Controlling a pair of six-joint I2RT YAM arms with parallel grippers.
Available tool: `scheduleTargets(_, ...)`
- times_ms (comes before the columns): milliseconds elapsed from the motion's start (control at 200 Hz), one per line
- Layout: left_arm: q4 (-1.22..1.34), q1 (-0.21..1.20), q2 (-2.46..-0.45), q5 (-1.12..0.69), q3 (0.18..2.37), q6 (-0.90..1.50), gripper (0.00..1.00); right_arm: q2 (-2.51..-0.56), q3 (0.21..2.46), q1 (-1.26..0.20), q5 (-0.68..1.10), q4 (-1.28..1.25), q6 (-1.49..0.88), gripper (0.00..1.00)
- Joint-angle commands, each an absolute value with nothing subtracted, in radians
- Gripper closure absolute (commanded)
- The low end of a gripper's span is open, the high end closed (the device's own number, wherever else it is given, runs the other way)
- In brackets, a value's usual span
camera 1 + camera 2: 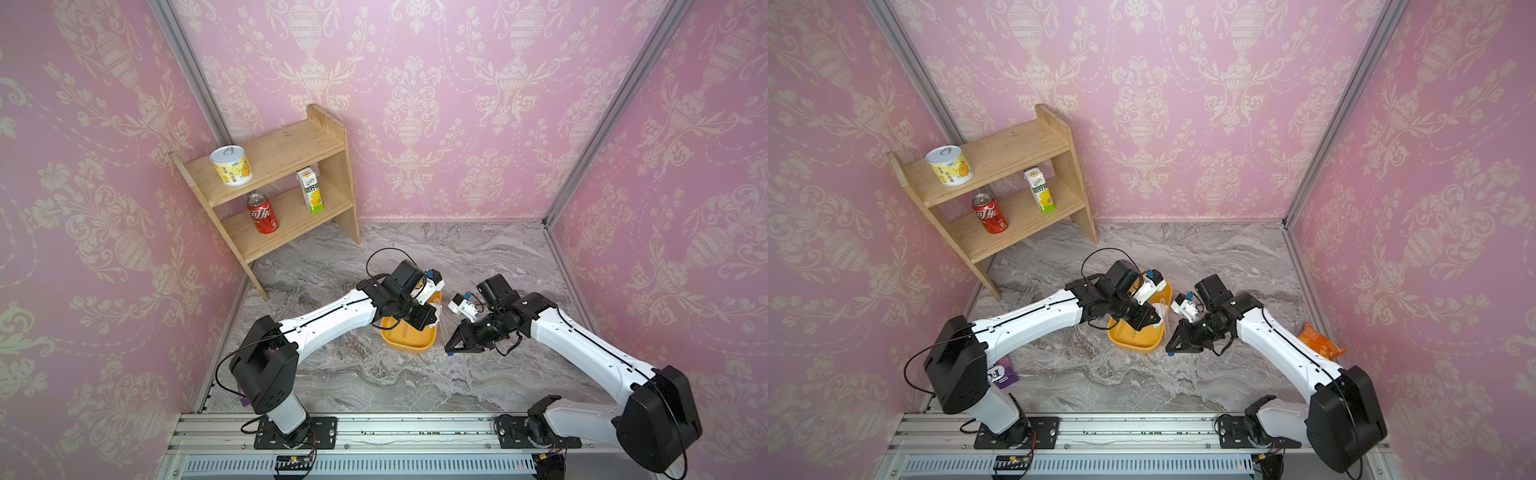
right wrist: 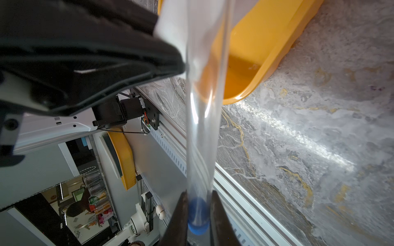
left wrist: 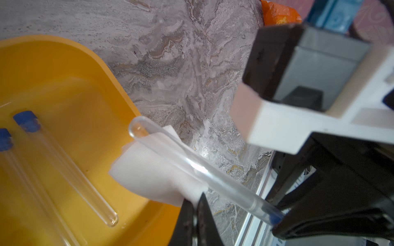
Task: Wipe the exteriors of test tubes
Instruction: Wipe the dirt from the test tube.
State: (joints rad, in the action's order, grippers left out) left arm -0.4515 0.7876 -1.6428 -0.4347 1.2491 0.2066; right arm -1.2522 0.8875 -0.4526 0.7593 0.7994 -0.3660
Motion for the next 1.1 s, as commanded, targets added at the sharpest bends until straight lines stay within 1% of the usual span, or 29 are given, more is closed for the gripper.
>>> scheduleTargets(0,-0.416,0.775,-1.672,-0.433,1.293,0.183,0.97,-1.229,0.895,-0.458,0.760,0.824,-0.349,0.93)
scheduleTargets(215,-0.415,0.767,-1.695,-0.456,1.312,0.183,0.97,-1.229,0.894,-0.459,0.756,0.827,-0.348,0.93)
scheduleTargets(560,-0.425,0.779,-1.619,-0.482,1.238,0.178,0.96,-1.245,0.903,-0.459,0.750,0.825,-0.345,0.93)
scheduleTargets(1091,-0.393,0.905,-1.537,-0.465,1.125,0.230,0.96,-1.259,0.908,-0.459,0.745,0.827,-0.342,0.93)
